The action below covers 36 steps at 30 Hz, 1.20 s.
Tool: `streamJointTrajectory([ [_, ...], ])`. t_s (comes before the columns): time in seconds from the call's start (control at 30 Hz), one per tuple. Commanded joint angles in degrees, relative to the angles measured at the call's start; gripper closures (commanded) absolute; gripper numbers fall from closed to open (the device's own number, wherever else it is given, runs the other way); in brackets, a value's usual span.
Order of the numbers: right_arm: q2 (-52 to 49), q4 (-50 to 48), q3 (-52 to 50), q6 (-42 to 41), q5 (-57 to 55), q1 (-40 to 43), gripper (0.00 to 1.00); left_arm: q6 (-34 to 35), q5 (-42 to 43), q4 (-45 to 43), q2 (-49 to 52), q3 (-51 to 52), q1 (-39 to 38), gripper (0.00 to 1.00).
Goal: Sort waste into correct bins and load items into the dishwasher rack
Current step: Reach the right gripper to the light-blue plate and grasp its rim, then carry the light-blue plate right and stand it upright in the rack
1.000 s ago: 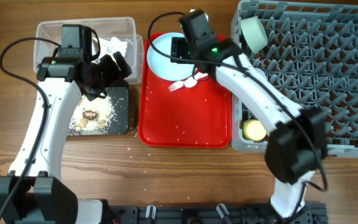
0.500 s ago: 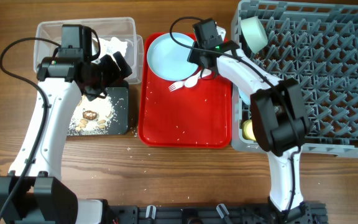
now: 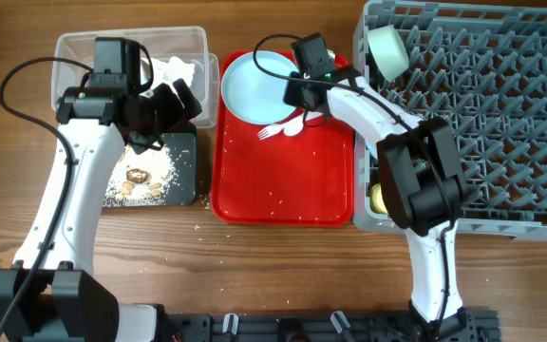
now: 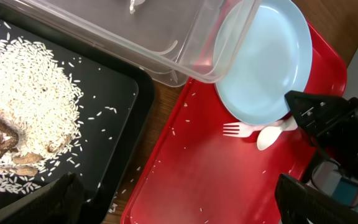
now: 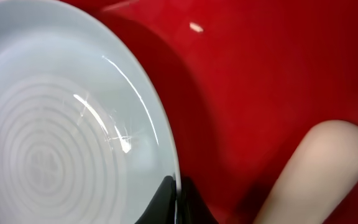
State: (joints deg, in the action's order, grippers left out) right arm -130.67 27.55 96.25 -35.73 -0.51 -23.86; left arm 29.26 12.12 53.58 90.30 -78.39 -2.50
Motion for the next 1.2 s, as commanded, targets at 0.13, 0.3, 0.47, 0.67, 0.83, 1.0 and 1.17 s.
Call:
streamJointTrajectory([
  [0.13, 24.5, 8.0, -0.2, 12.7, -3.1, 4.9, 0.96, -0.5, 0.5, -0.1, -1.3, -0.8, 0.3, 0.0],
  [0.3, 42.0, 13.8, -0.3, 19.8, -22.7, 10.1, 0.96, -0.5, 0.5, -0.1, -1.3, -0.8, 0.3, 0.0],
  [0.47, 45.3, 20.3, -0.3, 29.8, -53.1, 13.6, 0.96, -0.5, 0.5, -0.1, -1.3, -0.8, 0.3, 0.0],
  [0.67, 39.5, 21.9, -0.3, 44.4, -60.5, 15.7, 0.96, -0.5, 0.5, -0.1, -1.3, -0.8, 0.3, 0.0],
  [0.83, 30.6, 19.0, -0.3, 49.4, -63.3, 15.7, 0.96, -0.5, 0.5, -0.1, -1.3, -0.8, 0.3, 0.0],
  [1.0, 24.4, 15.4, -0.3, 53.6, -63.3, 15.7, 0.96, -0.5, 0.5, -0.1, -1.3, -0.8, 0.3, 0.0],
  [1.17, 19.2, 14.4, -0.3, 53.6, -62.8, 15.7, 0.87, -0.5, 0.5, -0.1, -1.3, -0.8, 0.3, 0.0],
])
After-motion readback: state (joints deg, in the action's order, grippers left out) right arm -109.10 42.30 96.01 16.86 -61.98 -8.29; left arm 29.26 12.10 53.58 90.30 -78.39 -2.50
